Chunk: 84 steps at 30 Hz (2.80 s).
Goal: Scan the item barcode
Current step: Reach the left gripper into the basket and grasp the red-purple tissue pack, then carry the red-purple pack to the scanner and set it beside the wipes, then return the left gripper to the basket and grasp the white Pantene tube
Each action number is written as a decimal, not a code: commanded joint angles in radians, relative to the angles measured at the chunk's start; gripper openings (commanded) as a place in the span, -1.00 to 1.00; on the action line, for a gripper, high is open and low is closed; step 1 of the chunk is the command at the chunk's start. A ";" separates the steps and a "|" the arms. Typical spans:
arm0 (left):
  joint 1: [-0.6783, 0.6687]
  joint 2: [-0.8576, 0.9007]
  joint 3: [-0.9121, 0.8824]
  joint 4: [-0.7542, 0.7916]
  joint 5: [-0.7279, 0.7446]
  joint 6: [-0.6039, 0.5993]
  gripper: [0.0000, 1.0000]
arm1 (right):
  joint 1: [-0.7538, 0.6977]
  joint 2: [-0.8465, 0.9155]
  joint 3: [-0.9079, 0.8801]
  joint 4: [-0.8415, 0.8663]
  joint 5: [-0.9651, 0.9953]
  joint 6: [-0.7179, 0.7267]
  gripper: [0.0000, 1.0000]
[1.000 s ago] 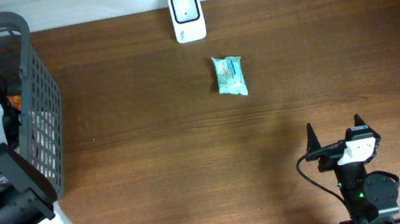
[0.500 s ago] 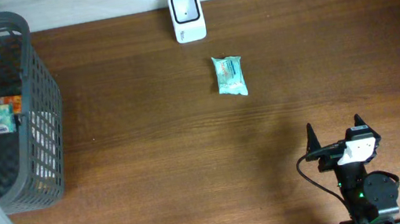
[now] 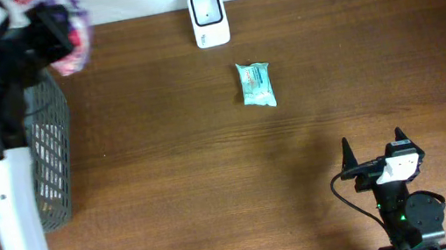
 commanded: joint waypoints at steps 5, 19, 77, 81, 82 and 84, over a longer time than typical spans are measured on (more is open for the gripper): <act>-0.318 0.080 -0.005 -0.035 -0.240 0.198 -1.00 | -0.007 -0.006 -0.008 -0.003 0.009 0.005 0.97; -0.476 0.232 -0.018 -0.143 -0.264 0.252 -1.00 | -0.007 -0.006 -0.008 -0.003 0.009 0.005 0.98; -0.576 0.752 0.597 -0.441 -0.337 0.315 0.34 | -0.007 -0.006 -0.008 -0.003 0.009 0.005 0.97; -0.455 0.752 0.917 -0.582 -0.338 0.270 0.42 | -0.007 -0.006 -0.008 -0.003 0.009 0.005 0.97; -0.406 0.752 1.009 -0.637 -0.338 0.271 0.43 | -0.007 -0.006 -0.008 -0.003 0.009 0.005 0.97; -0.295 0.741 1.127 -0.734 -0.337 0.271 0.45 | -0.007 -0.006 -0.008 -0.003 0.009 0.005 0.97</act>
